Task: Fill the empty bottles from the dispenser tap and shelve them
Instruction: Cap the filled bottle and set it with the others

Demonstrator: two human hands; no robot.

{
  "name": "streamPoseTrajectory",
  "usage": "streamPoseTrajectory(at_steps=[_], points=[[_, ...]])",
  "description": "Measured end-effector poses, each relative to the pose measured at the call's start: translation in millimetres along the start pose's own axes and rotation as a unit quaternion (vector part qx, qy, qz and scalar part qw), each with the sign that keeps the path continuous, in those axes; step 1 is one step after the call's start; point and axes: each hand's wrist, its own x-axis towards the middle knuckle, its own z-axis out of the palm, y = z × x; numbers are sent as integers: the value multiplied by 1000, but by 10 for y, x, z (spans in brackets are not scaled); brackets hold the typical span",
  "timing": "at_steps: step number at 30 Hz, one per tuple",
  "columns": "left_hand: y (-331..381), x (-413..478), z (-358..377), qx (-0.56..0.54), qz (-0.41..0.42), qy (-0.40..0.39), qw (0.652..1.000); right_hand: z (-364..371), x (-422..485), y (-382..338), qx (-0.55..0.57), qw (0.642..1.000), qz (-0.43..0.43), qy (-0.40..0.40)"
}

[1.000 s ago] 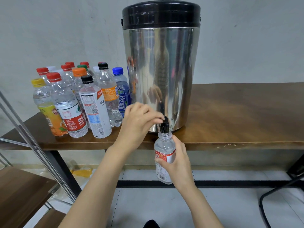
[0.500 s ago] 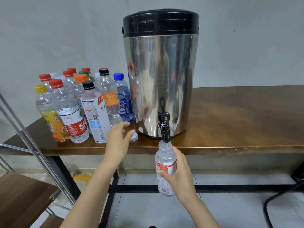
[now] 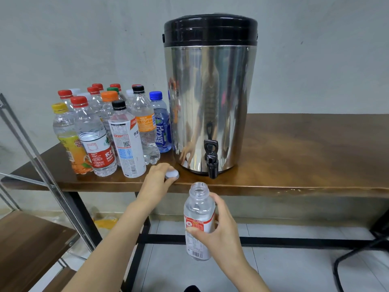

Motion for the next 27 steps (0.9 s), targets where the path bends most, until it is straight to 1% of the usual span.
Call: streamPoseTrajectory(at_steps=[3, 4, 5, 6, 7, 8, 9, 10, 12, 14, 17, 21, 24, 27], points=[[14, -71, -71, 14, -15, -23, 1000, 26, -15, -108, 12, 1000, -18, -3], [39, -96, -102, -8, -17, -16, 1000, 40, -19, -134, 11, 1000, -23, -1], [98, -134, -162, -66, -30, 1, 997, 51, -27, -157, 10, 1000, -27, 2], [190, -184, -256, -152, -54, 21, 987, 62, -33, -180, 10, 999, -32, 6], [307, -246, -373, -243, -71, 32, 967, 68, -36, -196, 12, 999, -39, 11], [437, -318, -500, -320, -70, 26, 944, 72, -38, -209, 12, 999, -45, 15], [565, -400, -623, -364, -56, 8, 930, 71, -43, -228, 9, 999, -51, 17], [677, -478, -730, -379, -32, -17, 925, 72, -46, -254, 5, 998, -58, 17], [840, -609, -877, -367, 14, -58, 928, 74, -53, -302, 0, 997, -71, 15], [899, -673, -948, -340, 41, -71, 937, 81, -59, -346, -3, 997, -78, 13], [910, -705, -1022, -311, 55, -86, 945, 91, -74, -391, -9, 996, -91, 10], [923, -729, -1092, -304, 50, -99, 946, 75, -72, -435, -22, 995, -97, 6], [951, -745, -1110, -305, 37, -73, 949, 44, -70, -477, -43, 993, -110, 4], [1001, -765, -1084, -308, 8, -12, 951, 32, -65, -510, -61, 991, -122, 7]])
